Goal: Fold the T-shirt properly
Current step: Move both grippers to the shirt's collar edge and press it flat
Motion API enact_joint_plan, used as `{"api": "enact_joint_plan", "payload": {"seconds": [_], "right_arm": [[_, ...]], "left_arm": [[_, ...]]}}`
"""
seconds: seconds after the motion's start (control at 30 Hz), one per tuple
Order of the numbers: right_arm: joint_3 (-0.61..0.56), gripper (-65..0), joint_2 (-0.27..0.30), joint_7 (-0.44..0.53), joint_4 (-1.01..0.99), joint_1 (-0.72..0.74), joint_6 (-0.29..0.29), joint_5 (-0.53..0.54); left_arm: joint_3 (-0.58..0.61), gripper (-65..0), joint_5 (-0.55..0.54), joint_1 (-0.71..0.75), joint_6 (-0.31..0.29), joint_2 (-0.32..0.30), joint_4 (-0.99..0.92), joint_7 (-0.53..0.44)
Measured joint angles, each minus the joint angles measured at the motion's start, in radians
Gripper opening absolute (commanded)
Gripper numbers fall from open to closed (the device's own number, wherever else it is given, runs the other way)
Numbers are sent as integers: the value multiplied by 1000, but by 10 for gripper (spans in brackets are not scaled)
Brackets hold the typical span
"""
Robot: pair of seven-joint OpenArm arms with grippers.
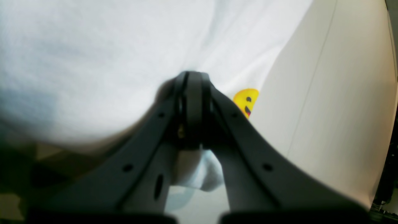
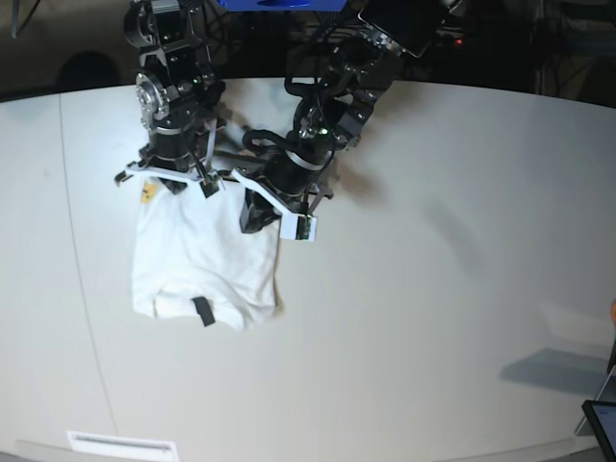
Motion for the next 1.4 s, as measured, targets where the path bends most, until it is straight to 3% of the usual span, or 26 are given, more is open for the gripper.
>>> {"api": "enact_joint_plan", "payload": {"seconds": [0.2,0.4,0.67,0.73,0.77,0.83,1.4], "right_arm": [[0,-647,-3,0,1,-1,-1,1],[0,-647,-5,-27,24,3,-8,68],[3,-647,0,-123,86,21,8,126],[3,-647,-3,-148,98,47,-12,126],[6,-647,-2,-163,103,66,-46,87],[16,-647,10,-164,114,93,-53,37],[17,-647,0,-172,113,86,-38,38]], "left_arm": [[0,-650,2,2,1,0,18,16],[0,-650,55,3,48,22,84,75],[-6,-650,79,-3,79,50,157,140],[-8,-650,100,-16,84,51,188,156],[-13,-650,114,-19,95,49,200,158],[-21,-650,120,-26,118,43,203,165],[-9,-650,62,9,103,24,222,167]]}}
